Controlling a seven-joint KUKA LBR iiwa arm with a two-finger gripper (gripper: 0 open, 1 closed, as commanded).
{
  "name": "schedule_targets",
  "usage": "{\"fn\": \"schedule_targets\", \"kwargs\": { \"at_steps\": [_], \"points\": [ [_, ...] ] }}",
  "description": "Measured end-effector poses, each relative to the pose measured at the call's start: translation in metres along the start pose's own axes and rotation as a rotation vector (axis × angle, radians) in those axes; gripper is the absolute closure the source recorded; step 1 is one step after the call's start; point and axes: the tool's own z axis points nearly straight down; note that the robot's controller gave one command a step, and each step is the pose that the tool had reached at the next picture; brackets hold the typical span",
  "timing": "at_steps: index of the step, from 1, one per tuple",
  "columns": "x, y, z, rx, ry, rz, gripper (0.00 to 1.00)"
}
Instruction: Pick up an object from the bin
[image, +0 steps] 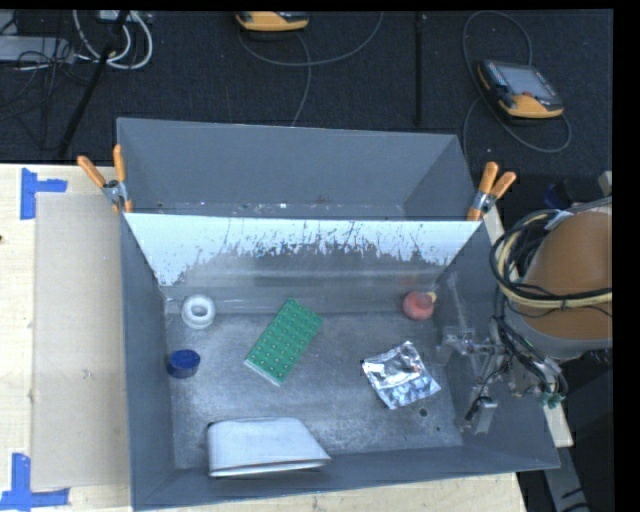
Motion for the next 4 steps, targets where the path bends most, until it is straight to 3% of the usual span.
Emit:
{"fn": "schedule_targets", "kwargs": {
  "at_steps": [1, 2, 3, 4],
  "points": [
    [-0.029, 0.018, 0.105, -0.002, 0.003, 0.177, 0.00],
    [-0.030, 0.017, 0.102, 0.000, -0.001, 0.173, 1.00],
    [-0.028, 0.016, -0.025, 0.000, -0.010, 0.180, 1.00],
    [-0.045, 0.020, -0.076, 0.000, -0.009, 0.167, 1.00]
  ]
}}
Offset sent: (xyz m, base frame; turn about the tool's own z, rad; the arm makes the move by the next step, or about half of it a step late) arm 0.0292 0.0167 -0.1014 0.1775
